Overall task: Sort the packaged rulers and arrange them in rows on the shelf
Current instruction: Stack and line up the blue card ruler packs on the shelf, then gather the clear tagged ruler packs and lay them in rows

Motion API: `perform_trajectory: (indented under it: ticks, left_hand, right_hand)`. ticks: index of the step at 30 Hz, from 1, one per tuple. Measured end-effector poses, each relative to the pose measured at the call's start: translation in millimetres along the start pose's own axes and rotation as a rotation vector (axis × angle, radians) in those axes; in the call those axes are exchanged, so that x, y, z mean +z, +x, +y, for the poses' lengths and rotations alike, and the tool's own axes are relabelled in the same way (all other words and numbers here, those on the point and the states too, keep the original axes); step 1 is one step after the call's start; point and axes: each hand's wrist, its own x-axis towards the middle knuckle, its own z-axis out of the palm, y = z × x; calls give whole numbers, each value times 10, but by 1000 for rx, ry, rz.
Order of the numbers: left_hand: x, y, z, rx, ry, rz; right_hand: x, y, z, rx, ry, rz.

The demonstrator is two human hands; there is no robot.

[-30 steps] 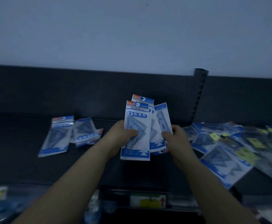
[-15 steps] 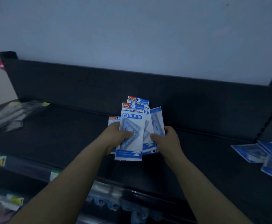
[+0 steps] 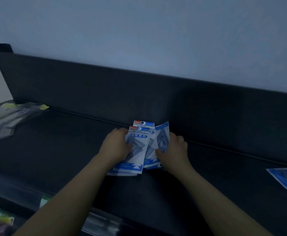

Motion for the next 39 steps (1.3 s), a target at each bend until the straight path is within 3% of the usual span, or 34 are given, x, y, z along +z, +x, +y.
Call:
perform_trajectory:
  ticks: [3, 9, 19, 29, 39]
  left_hand:
    - [-40, -30, 109, 129, 54, 32]
    - [-14, -138, 497, 408, 97, 1]
    - [499, -584, 1071, 733, 49, -96]
    - [958, -1054, 2078, 882, 0, -186]
    - [1750, -1588, 3481, 902, -33, -287]
  right_hand:
    - [-119, -45, -22, -73, -162, 24]
    - [-405, -442, 30, -100, -222, 103]
    - [-890, -1300, 589, 78, -404, 287]
    - [-1701, -1842, 1288, 248, -491, 393]
    - [-2818, -2452, 2533, 401, -474, 383]
